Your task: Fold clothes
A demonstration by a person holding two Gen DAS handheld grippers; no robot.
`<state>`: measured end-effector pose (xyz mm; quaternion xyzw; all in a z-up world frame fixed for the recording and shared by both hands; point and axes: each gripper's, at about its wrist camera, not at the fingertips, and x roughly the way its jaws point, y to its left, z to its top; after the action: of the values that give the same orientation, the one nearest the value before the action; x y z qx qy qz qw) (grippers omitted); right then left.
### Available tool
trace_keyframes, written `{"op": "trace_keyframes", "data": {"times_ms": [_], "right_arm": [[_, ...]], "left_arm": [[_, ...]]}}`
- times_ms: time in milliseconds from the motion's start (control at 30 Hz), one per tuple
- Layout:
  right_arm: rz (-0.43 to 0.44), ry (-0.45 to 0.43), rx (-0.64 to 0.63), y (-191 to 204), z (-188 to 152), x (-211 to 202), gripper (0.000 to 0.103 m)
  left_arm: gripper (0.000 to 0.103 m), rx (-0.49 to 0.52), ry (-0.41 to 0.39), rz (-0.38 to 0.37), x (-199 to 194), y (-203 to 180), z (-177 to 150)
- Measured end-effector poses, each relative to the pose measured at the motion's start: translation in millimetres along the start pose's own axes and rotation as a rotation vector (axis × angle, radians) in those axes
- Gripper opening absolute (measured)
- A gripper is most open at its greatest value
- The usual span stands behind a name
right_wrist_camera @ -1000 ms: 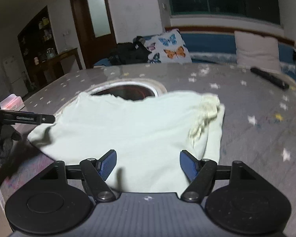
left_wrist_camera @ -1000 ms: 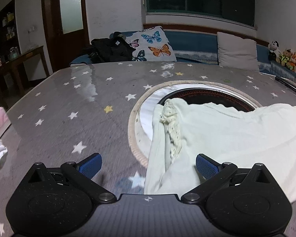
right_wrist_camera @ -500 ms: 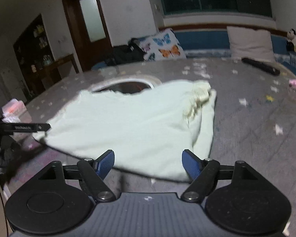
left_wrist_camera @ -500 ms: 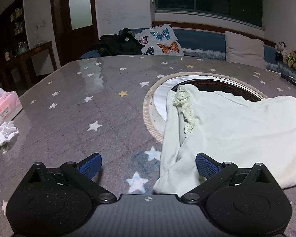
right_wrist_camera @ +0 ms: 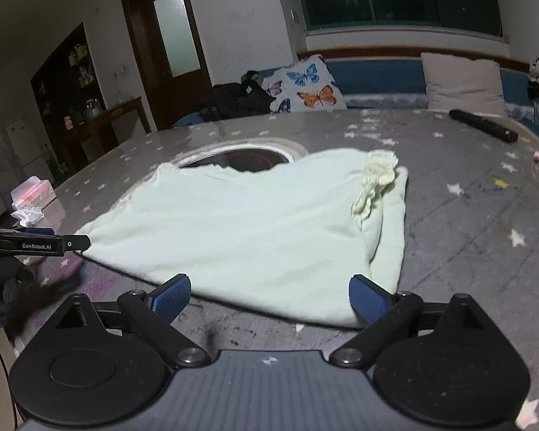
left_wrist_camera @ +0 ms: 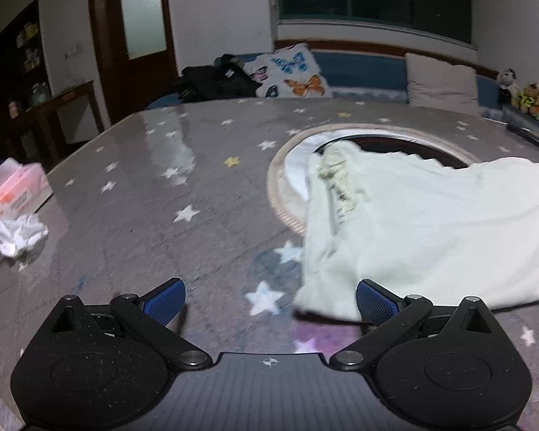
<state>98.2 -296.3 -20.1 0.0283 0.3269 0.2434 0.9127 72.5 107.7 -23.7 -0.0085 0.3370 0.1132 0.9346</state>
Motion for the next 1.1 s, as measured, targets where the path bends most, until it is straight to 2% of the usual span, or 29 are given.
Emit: {"op": "trace_keyframes", "data": {"times_ms": [133,367,633,1100], "right_arm": [[0.007,0.014,0.02,-6.7,-3.8,-0.8,0.097],[0.0,0.003,-0.013,4.0,2.0,-3.9,0.101],[0.011,0.025,-0.003,2.9,0.0,10.8,0.101],[0.012,0.033,-0.015,-3.4,-10.6,-7.6,0.102]], "left_arm": [[0.103,-0.03,0.003,0.009,-2.0,9.6,-1.3],[0.103,-0.008,-0.019,-0.003,-9.6,6.4,-4.4],[0.103,-0.08,-0.001,0.016,-4.2,28.7,-7.7],[0.103,-0.053,-0.013,0.03,-8.8,31.7,-10.8]]}}
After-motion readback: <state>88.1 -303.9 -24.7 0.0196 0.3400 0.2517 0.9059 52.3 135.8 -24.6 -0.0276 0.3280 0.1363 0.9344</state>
